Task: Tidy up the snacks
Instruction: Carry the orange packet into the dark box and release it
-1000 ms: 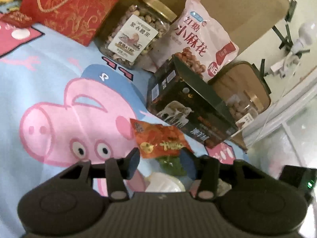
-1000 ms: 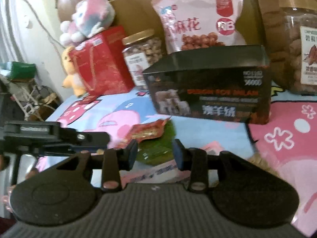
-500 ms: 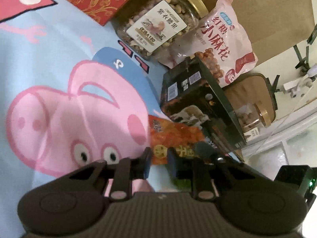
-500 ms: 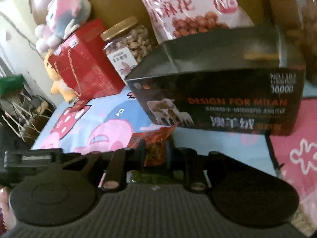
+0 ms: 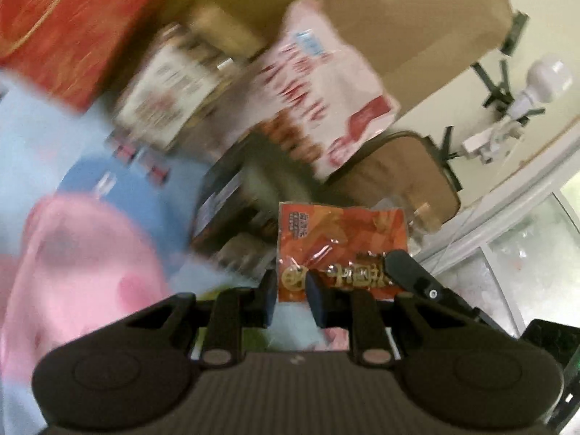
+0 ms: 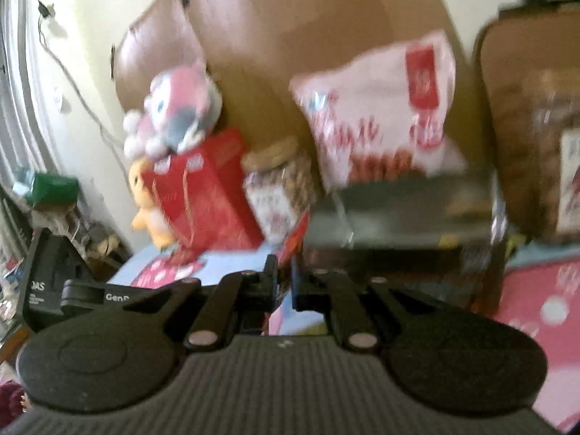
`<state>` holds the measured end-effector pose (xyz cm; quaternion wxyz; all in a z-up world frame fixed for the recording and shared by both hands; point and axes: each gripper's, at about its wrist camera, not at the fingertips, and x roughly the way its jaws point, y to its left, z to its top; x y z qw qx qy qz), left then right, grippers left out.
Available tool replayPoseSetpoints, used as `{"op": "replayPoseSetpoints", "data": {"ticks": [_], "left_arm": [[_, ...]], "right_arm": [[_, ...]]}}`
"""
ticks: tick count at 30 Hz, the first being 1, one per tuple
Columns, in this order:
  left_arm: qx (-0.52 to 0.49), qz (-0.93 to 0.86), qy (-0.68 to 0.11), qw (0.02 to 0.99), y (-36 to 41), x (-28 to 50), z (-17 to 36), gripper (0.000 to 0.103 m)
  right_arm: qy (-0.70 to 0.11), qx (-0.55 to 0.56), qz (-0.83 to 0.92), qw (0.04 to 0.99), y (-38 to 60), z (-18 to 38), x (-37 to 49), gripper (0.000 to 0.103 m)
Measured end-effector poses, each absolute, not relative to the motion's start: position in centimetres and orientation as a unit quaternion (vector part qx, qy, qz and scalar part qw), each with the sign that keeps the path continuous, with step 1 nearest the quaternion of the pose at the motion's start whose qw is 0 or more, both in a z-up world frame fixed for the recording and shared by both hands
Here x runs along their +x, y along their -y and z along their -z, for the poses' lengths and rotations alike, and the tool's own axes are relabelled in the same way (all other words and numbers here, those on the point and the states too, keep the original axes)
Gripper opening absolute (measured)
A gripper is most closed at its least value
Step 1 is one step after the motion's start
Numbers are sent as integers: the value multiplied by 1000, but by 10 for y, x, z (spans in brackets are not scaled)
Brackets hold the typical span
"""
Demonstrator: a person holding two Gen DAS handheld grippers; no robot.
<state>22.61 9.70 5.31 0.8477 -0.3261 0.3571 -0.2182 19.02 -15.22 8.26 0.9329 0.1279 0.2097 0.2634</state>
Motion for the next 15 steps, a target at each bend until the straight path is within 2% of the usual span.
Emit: {"op": "replayPoseSetpoints", "data": {"ticks": [3, 6, 13, 15], "left_arm": [[-325, 244, -351, 844, -84, 255, -69, 17], [-296, 245, -348, 855, -66, 276, -80, 17], [-272, 236, -365, 858, -46, 287, -72, 18], [-268, 233, -365, 861, -48, 284, -70, 17]], "right_arm": [[-192, 142, -248, 939, 167, -93, 205, 10], [-207, 156, -232, 938, 176, -87, 226, 10], [-222, 179, -158, 946, 202, -57, 258, 10], [-218, 162, -131, 953, 207, -54, 261, 14]]}}
